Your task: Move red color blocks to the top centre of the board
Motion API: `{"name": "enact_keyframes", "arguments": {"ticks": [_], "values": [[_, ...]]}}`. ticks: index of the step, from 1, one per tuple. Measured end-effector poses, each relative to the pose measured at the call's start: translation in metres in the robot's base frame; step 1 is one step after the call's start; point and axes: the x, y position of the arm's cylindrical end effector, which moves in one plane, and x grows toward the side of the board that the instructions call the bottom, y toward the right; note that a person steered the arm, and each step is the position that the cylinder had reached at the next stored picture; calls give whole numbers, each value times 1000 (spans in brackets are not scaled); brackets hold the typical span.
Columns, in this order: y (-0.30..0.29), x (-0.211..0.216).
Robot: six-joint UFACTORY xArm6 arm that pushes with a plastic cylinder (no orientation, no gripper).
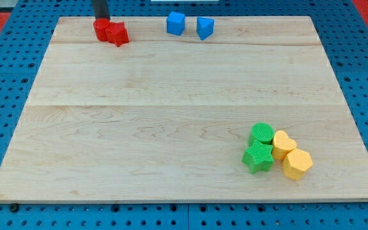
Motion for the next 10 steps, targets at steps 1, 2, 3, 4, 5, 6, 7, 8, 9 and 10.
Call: {"name": "enact_keyframes", "arguments": {"ticks": [1, 2, 3, 4, 5, 6, 7, 8, 9, 10], "values": [[-22, 7], [-13, 7], [-12, 13], [-12, 24], [-13, 29], [-19, 31], [-22, 37], [-17, 44], [19, 69], [46, 81]]}}
